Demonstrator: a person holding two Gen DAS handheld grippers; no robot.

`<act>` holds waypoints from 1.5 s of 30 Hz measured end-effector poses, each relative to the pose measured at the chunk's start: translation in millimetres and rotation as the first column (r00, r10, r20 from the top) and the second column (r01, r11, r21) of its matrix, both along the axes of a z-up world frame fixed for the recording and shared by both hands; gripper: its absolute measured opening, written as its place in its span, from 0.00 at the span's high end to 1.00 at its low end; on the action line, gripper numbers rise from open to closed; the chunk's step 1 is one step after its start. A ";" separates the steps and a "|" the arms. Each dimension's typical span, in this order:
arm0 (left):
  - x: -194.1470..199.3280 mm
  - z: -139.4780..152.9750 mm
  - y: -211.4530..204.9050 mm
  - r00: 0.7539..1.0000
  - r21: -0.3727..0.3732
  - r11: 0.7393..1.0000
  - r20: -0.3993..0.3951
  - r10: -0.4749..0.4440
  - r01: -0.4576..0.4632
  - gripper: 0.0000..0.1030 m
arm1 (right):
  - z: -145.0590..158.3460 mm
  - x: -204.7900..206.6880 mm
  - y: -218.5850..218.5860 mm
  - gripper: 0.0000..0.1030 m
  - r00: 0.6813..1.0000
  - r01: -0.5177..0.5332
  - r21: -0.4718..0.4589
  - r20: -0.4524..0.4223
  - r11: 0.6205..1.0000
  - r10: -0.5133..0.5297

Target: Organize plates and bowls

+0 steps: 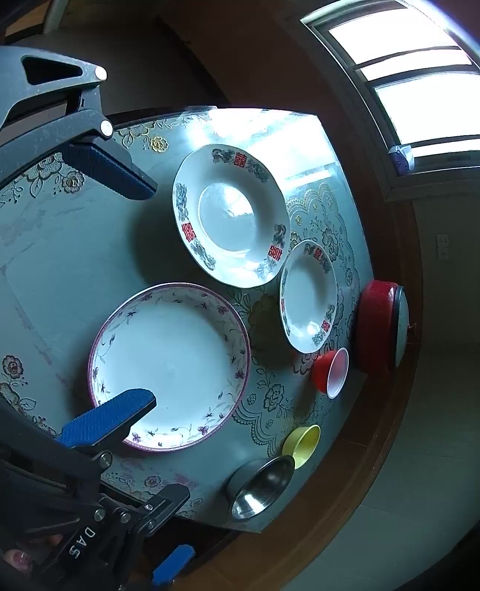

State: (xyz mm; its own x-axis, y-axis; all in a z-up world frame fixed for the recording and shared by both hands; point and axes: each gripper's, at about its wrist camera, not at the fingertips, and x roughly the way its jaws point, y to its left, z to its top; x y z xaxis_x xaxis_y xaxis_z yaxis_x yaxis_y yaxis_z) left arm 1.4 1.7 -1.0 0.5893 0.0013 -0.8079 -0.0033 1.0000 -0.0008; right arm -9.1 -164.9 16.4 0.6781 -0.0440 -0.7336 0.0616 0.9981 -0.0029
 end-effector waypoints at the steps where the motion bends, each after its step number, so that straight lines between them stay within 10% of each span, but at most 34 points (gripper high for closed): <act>1: 0.8 -0.1 0.5 1.000 0.000 1.000 -0.004 0.004 -0.004 0.00 | -2.2 -0.4 0.8 0.00 1.000 0.002 0.004 -0.010 1.000 -0.002; 45: -12.5 -0.5 1.4 1.000 -0.019 0.999 0.015 -0.026 0.026 0.00 | -2.7 -19.5 1.0 0.00 1.000 0.012 0.033 -0.002 0.999 -0.012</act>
State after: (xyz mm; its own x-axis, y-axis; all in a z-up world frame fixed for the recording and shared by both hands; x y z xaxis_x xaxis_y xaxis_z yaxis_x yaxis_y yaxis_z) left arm -11.0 3.1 -1.5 0.6009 -0.0296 -0.7988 0.0230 0.9995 -0.0197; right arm -28.7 -163.9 13.7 0.6761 -0.0279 -0.7362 0.0735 0.9968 0.0298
